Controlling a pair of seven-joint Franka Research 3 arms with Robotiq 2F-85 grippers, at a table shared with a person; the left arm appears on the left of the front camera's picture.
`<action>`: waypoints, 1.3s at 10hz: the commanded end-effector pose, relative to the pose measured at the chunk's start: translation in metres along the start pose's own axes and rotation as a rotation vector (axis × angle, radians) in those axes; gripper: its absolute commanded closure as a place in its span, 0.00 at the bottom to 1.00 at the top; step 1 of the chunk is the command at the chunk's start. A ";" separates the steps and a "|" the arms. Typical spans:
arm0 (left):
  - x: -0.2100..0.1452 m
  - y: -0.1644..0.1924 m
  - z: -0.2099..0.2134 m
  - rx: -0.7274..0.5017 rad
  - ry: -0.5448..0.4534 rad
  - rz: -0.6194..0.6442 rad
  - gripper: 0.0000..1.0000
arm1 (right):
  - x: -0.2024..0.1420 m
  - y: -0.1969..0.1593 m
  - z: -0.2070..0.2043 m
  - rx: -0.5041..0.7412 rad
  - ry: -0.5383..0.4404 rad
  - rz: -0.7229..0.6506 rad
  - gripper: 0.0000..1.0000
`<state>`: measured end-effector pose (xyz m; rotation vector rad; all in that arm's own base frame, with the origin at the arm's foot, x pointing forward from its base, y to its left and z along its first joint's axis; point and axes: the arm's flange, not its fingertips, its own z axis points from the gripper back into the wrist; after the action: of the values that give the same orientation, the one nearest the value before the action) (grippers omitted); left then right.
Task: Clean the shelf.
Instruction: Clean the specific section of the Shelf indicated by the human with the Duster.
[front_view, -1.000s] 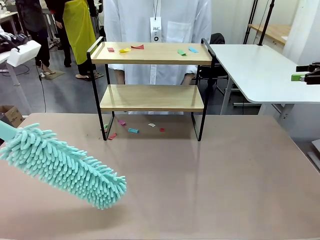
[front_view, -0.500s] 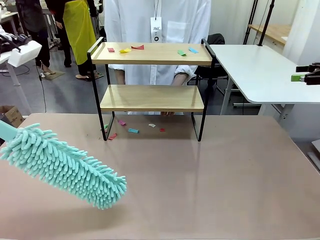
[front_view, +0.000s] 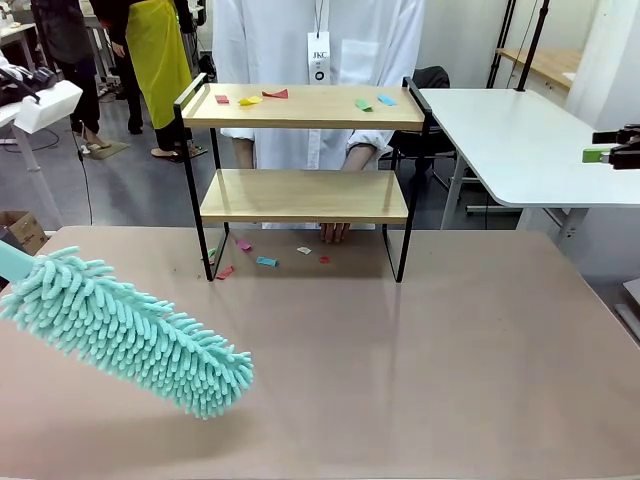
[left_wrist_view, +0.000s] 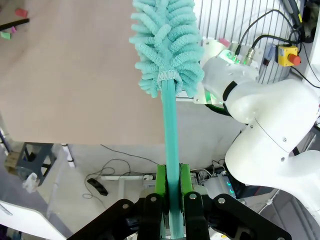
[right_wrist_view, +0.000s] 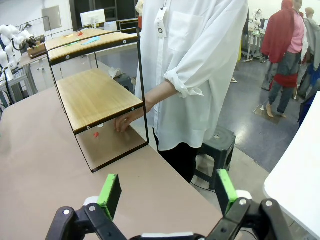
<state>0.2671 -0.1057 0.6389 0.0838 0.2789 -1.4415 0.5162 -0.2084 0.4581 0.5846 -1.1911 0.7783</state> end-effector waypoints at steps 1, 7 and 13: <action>-0.002 -0.002 -0.002 -0.011 -0.021 -0.006 0.87 | 0.002 0.001 0.000 0.000 0.000 0.004 0.00; -0.002 -0.002 -0.002 -0.011 -0.021 -0.006 0.87 | 0.002 0.001 0.000 0.000 0.000 0.004 0.00; 0.008 -0.001 -0.001 -0.074 -0.154 0.137 0.87 | 0.002 0.001 0.000 0.000 0.000 0.004 0.00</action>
<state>0.2679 -0.1078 0.6366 0.0005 0.2509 -1.3561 0.5162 -0.2084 0.4581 0.5846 -1.1911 0.7783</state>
